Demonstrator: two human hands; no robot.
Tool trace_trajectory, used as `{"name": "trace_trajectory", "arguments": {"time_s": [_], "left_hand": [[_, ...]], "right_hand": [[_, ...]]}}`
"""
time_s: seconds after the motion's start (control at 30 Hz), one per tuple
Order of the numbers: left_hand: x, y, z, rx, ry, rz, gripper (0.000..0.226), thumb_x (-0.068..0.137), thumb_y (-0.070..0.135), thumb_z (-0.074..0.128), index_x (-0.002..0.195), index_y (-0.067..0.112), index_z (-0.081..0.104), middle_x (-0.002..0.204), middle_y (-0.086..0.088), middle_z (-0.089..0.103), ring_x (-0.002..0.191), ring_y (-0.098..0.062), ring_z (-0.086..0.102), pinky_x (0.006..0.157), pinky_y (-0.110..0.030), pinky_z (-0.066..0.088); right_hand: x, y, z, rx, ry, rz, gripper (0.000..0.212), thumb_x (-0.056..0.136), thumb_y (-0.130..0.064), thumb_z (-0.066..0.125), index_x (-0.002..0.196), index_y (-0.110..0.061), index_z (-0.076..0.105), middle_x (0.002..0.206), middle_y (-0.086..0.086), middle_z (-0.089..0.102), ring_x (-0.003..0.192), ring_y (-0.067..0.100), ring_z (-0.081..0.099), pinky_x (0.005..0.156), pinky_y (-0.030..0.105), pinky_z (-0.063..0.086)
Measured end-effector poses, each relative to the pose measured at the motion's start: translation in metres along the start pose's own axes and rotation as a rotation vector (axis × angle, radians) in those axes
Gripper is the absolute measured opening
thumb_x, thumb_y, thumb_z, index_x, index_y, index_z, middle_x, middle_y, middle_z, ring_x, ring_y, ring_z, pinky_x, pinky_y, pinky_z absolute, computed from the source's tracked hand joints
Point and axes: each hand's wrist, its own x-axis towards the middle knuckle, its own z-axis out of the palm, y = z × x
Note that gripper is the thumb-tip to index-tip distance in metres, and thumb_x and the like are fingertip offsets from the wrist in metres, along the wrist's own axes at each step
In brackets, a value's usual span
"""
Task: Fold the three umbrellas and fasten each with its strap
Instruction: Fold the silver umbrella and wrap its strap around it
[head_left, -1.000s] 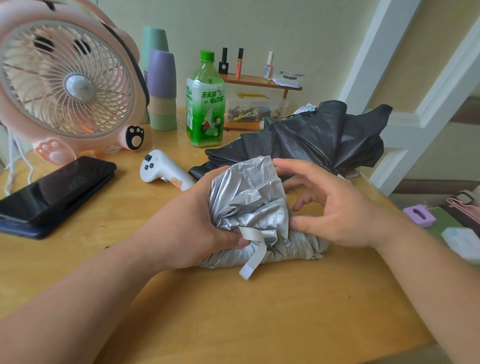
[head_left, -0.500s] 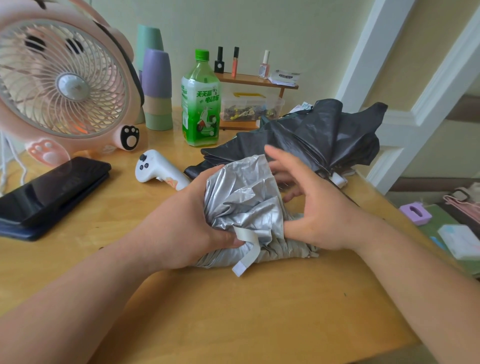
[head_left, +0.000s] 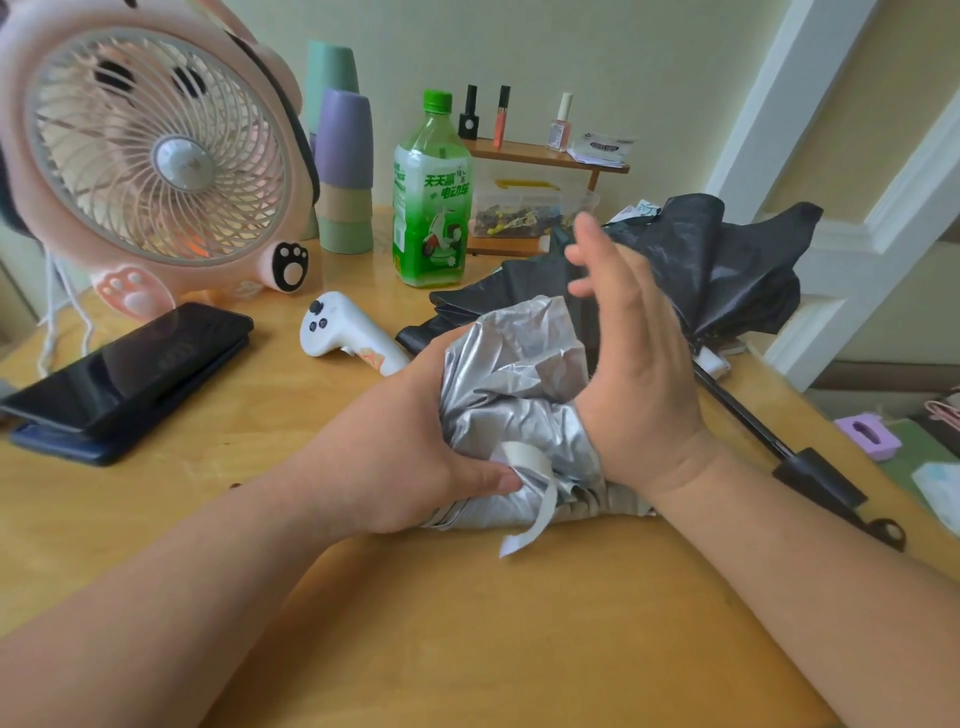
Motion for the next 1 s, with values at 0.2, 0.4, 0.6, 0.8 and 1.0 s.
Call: {"name": "trace_trajectory", "arguments": {"time_s": [0.2,0.4,0.6,0.8,1.0], "left_hand": [[0.000,0.001,0.001,-0.004,-0.004,-0.012,0.105,0.063,0.045,0.092,0.145,0.058,0.029,0.119,0.039,0.061,0.113,0.013,0.057,0.101,-0.025,0.048],[-0.002,0.002,0.001,-0.003,0.004,-0.012,0.102,0.064,0.043,0.092,0.144,0.057,0.030,0.120,0.039,0.061,0.114,0.012,0.057,0.102,-0.027,0.048],[-0.002,0.000,0.001,0.035,0.023,-0.018,0.100,0.063,0.047,0.092,0.142,0.059,0.031,0.118,0.040,0.060,0.113,0.014,0.055,0.097,-0.019,0.044],[-0.002,0.000,0.001,0.036,0.025,-0.026,0.095,0.066,0.048,0.089,0.142,0.058,0.033,0.118,0.041,0.060,0.114,0.013,0.056,0.096,-0.017,0.043],[-0.003,0.001,0.001,0.013,0.016,-0.048,0.087,0.076,0.045,0.084,0.144,0.057,0.032,0.120,0.036,0.061,0.114,0.011,0.056,0.099,-0.022,0.044]], "right_hand": [[-0.008,0.004,-0.007,0.149,-0.055,0.203,0.111,0.074,-0.020,0.094,0.156,-0.026,0.020,0.129,0.004,0.057,0.100,0.021,0.064,0.087,0.049,0.053],[0.003,0.011,-0.013,0.256,-0.093,0.203,0.085,0.079,-0.039,0.088,0.150,-0.022,0.044,0.107,-0.007,0.064,0.072,0.022,0.064,0.068,0.048,0.056],[0.004,0.031,-0.022,0.421,-0.089,0.242,0.076,0.066,-0.052,0.091,0.131,-0.028,0.059,0.093,-0.001,0.068,0.059,0.021,0.064,0.056,0.030,0.053],[-0.005,0.039,-0.032,0.435,-0.090,0.300,0.071,0.067,-0.039,0.094,0.129,-0.024,0.061,0.092,0.000,0.069,0.058,0.017,0.066,0.057,0.019,0.051],[-0.008,0.048,-0.050,0.872,-0.382,0.603,0.085,0.074,-0.042,0.088,0.147,-0.019,0.049,0.111,0.008,0.073,0.094,0.027,0.072,0.083,0.039,0.059]]}}
